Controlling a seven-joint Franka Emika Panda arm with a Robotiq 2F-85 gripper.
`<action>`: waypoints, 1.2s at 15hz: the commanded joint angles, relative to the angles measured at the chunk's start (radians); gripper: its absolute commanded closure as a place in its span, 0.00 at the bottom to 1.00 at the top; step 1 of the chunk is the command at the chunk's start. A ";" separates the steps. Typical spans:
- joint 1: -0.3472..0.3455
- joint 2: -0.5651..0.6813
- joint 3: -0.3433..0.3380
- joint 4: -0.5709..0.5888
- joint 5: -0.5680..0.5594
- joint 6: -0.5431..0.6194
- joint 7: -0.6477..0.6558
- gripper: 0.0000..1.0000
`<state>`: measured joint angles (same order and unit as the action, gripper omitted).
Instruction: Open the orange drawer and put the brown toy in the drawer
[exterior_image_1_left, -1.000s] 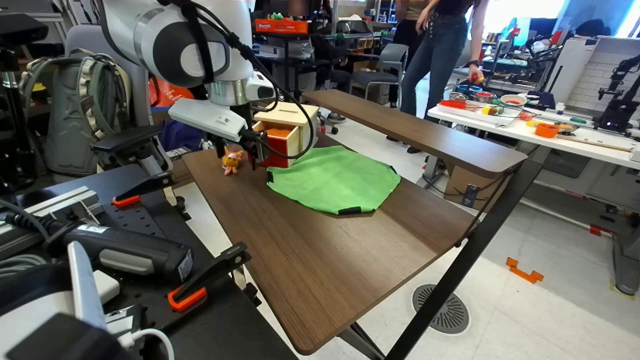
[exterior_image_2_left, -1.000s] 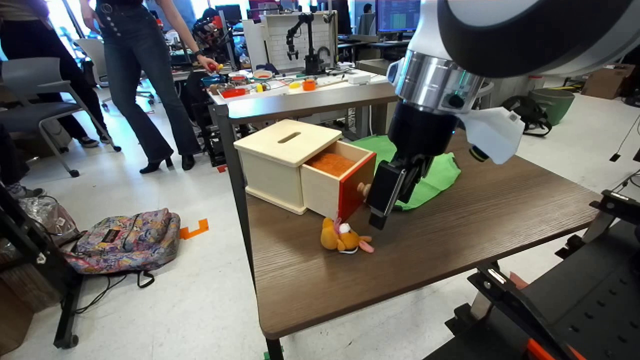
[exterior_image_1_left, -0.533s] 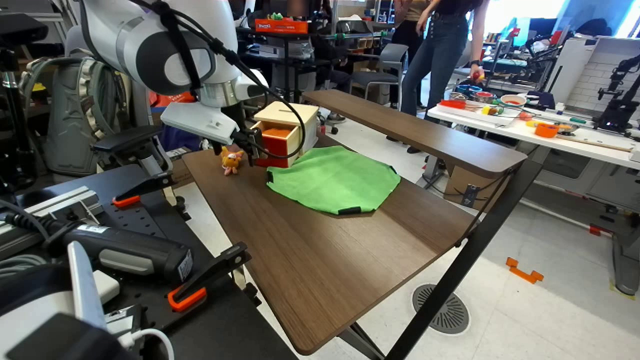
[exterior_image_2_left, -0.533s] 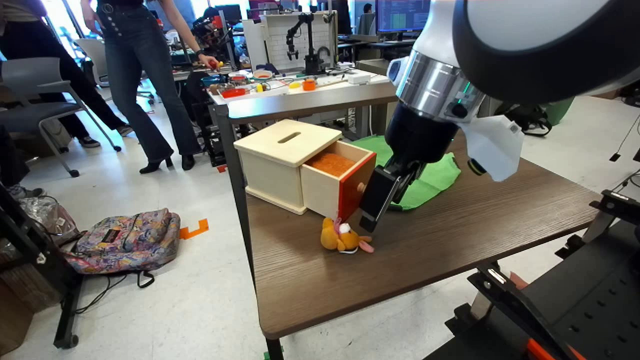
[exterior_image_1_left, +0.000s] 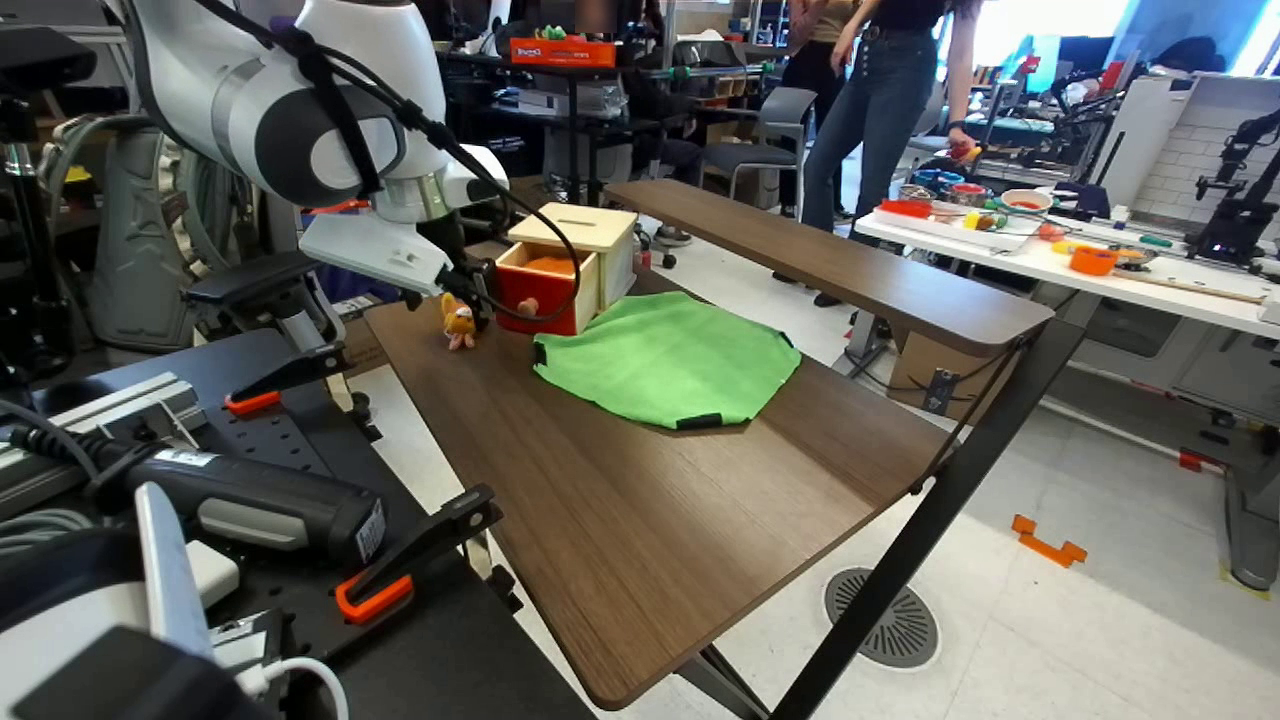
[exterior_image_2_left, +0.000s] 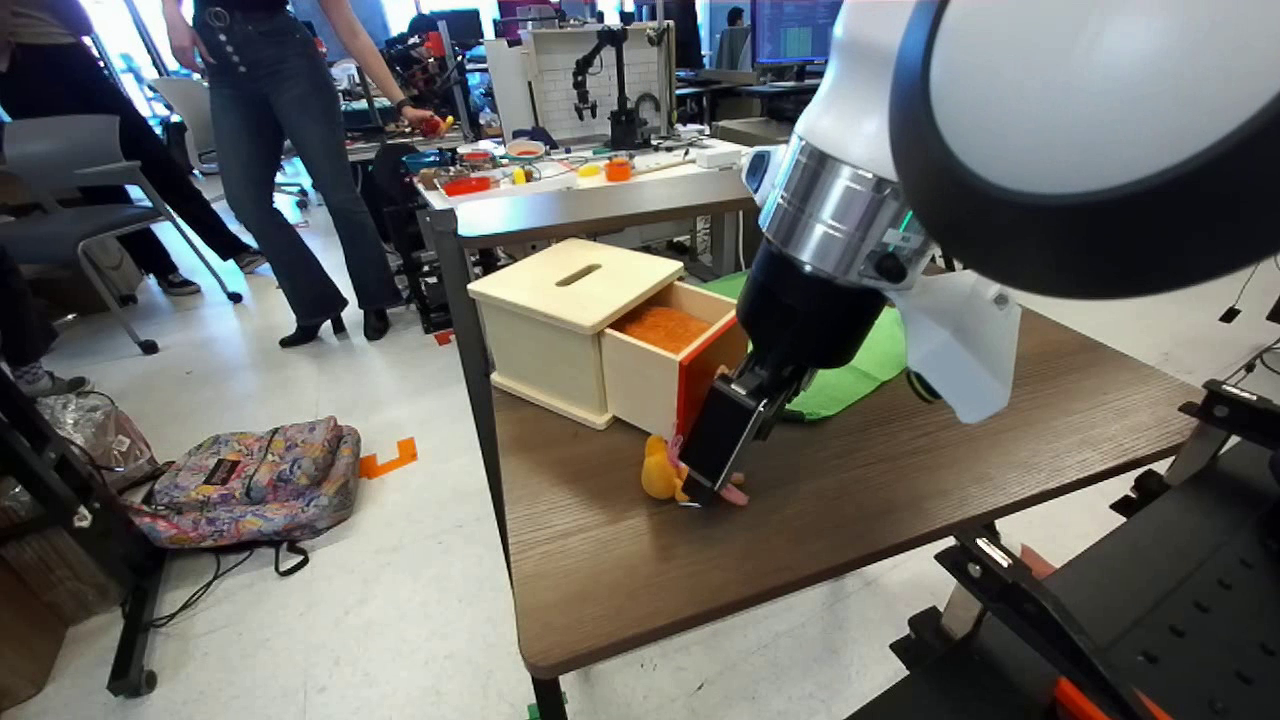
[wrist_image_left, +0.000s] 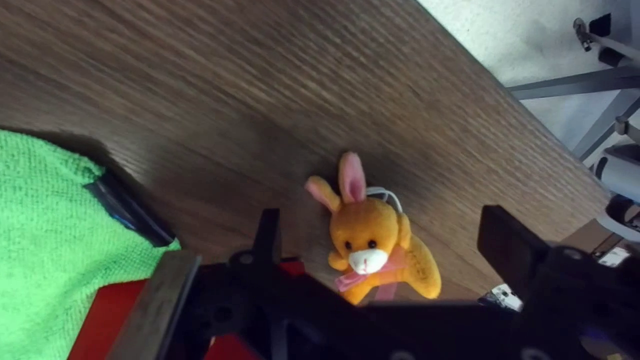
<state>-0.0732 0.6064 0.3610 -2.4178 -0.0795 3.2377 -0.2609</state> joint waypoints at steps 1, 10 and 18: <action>0.037 0.032 -0.021 0.017 -0.037 0.048 0.039 0.00; 0.107 0.088 -0.075 0.075 -0.051 0.128 0.055 0.00; 0.146 0.119 -0.125 0.112 -0.053 0.116 0.052 0.73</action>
<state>0.0485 0.7059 0.2657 -2.3255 -0.0950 3.3315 -0.2403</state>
